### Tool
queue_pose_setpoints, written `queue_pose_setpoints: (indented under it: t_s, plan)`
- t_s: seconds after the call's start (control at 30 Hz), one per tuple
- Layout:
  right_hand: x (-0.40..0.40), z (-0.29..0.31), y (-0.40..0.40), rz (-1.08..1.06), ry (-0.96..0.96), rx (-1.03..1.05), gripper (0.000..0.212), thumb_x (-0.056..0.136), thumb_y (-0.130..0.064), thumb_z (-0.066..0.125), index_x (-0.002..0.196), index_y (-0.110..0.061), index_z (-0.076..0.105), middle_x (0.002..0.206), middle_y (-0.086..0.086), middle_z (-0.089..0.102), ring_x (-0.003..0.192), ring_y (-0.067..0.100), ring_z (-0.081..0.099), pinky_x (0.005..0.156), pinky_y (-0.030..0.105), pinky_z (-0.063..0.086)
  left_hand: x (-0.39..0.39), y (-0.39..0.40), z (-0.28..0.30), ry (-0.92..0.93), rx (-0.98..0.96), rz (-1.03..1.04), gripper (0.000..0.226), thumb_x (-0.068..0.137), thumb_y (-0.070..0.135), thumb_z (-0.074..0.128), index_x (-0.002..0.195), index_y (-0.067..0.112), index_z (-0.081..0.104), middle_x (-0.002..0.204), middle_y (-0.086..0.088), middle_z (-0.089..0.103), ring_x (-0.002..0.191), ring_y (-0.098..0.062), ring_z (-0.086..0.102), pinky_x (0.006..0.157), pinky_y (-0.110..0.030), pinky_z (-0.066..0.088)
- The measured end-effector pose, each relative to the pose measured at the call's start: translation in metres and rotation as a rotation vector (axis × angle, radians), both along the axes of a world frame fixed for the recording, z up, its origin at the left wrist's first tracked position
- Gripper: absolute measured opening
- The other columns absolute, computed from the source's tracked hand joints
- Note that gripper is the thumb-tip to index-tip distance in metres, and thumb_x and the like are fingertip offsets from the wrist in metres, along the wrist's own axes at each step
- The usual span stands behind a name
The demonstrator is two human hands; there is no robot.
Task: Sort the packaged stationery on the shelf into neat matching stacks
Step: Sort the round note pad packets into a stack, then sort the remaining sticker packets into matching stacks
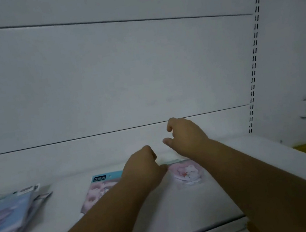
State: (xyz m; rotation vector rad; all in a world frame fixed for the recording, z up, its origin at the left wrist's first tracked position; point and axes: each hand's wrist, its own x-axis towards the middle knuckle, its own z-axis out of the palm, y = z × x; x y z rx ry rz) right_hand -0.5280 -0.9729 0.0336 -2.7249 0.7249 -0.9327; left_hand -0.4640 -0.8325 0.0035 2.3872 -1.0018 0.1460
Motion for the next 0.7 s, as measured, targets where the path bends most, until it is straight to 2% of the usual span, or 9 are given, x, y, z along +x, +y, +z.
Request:
queue_pose_setpoints:
  t_s: [0.1, 0.17, 0.43, 0.6, 0.7]
  plan:
    - [0.021, 0.022, 0.055, 0.143, -0.099, -0.098, 0.036, 0.083, -0.037, 0.066, 0.112, -0.020, 0.055, 0.105, 0.002, 0.059, 0.089, 0.019, 0.060, 0.069, 0.028, 0.044, 0.015, 0.049, 0.008, -0.053, -0.027, 0.048, 0.039, 0.081, 0.051, 0.066, 0.110, 0.027, 0.054, 0.097, 0.006, 0.062, 0.081, -0.011, 0.056, 0.069, -0.026, 0.044]
    - [0.039, 0.032, 0.101, 0.228, -0.146, -0.136, 0.036, 0.084, -0.038, 0.065, 0.115, -0.022, 0.054, 0.110, 0.002, 0.058, 0.093, 0.019, 0.059, 0.070, 0.027, 0.044, 0.029, 0.098, 0.013, -0.093, -0.055, 0.114, 0.037, 0.081, 0.050, 0.067, 0.109, 0.029, 0.055, 0.098, 0.008, 0.062, 0.079, -0.009, 0.057, 0.070, -0.025, 0.049]
    - [0.116, 0.042, 0.360, 0.560, -0.219, -0.166, 0.037, 0.085, -0.040, 0.060, 0.117, -0.024, 0.051, 0.110, 0.003, 0.055, 0.090, 0.019, 0.054, 0.069, 0.030, 0.043, 0.071, 0.387, 0.011, -0.241, -0.049, 0.436, 0.034, 0.084, 0.050, 0.063, 0.110, 0.030, 0.056, 0.102, 0.008, 0.061, 0.082, -0.008, 0.055, 0.071, -0.023, 0.045]
    - [0.155, 0.035, 0.533, 0.699, -0.217, -0.154, 0.039, 0.085, -0.043, 0.058, 0.118, -0.023, 0.050, 0.111, 0.004, 0.054, 0.088, 0.021, 0.056, 0.069, 0.034, 0.048, 0.076, 0.567, 0.007, -0.258, -0.016, 0.586, 0.032, 0.086, 0.045, 0.061, 0.113, 0.029, 0.055, 0.104, 0.008, 0.059, 0.084, -0.008, 0.056, 0.076, -0.028, 0.052]
    - [0.174, 0.033, 0.604, 0.753, -0.194, -0.127, 0.039, 0.085, -0.042, 0.058, 0.118, -0.022, 0.051, 0.113, 0.006, 0.054, 0.094, 0.024, 0.056, 0.076, 0.038, 0.051, 0.081, 0.638, 0.004, -0.210, -0.012, 0.632, 0.029, 0.087, 0.039, 0.061, 0.113, 0.029, 0.054, 0.098, 0.010, 0.051, 0.079, -0.006, 0.056, 0.065, -0.023, 0.051]
